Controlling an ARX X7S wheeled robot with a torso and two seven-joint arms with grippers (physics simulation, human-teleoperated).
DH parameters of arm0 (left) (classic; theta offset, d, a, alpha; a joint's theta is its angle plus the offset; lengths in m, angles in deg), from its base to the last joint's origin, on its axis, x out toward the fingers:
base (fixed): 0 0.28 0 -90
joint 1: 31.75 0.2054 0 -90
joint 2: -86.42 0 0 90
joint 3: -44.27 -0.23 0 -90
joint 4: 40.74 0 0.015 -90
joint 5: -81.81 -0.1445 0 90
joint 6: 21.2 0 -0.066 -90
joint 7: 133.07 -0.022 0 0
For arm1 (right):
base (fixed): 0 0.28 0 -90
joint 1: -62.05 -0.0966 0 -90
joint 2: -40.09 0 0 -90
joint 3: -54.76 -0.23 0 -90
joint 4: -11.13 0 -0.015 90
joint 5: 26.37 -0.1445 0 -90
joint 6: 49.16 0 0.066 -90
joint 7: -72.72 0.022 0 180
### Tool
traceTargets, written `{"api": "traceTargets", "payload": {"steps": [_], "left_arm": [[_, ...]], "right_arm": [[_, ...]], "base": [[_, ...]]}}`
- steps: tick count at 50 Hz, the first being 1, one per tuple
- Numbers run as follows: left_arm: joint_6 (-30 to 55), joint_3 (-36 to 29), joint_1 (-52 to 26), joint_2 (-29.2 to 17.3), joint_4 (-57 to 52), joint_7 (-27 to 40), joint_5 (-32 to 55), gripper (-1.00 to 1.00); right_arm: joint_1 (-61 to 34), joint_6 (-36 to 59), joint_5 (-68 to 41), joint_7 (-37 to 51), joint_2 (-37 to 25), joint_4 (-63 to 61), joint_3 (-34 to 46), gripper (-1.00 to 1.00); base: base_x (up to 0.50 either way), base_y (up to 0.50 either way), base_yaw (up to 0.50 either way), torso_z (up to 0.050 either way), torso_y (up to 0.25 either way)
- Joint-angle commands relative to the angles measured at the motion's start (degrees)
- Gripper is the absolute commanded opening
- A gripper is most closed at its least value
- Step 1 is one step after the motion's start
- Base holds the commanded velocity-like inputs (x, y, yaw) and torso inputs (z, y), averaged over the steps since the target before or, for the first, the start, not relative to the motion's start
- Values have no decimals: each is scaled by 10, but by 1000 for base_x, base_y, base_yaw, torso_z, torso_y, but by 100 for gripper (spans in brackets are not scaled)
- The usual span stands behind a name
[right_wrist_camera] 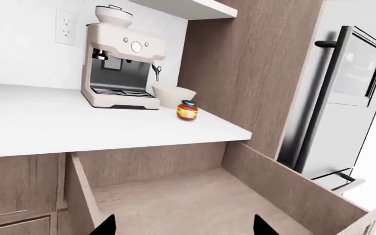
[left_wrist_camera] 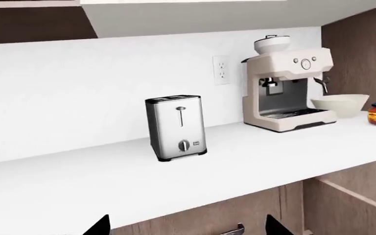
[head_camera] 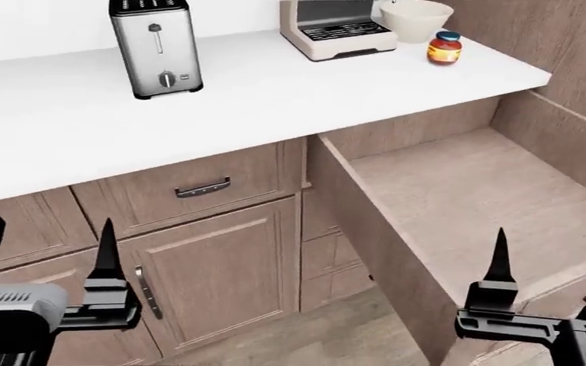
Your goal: Close the left drawer.
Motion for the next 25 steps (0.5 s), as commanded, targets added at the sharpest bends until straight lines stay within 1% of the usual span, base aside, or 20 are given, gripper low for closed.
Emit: {"api": "traceTargets", "payload": {"steps": [1, 8, 14, 25], "left_arm": [[-5, -9, -1, -1, 5, 1, -5, 100], [-8, -9, 0, -5, 5, 2, -4, 100], [-9, -12, -1, -6, 7, 3, -4, 100], [-13, -13, 0, -9, 9, 5, -4, 100]], "right_arm": [[16, -3, 13, 0, -9, 0, -3, 100], [12, -3, 16, 0, -11, 0, 4, 100], [20, -2, 16, 0, -11, 0, -5, 100], [-1, -5, 16, 0, -12, 0, 17, 100]], "base": [[-258, 102, -500, 0, 0], [-249, 105, -500, 0, 0], [-243, 114, -500, 0, 0], [-236, 126, -500, 0, 0]]}}
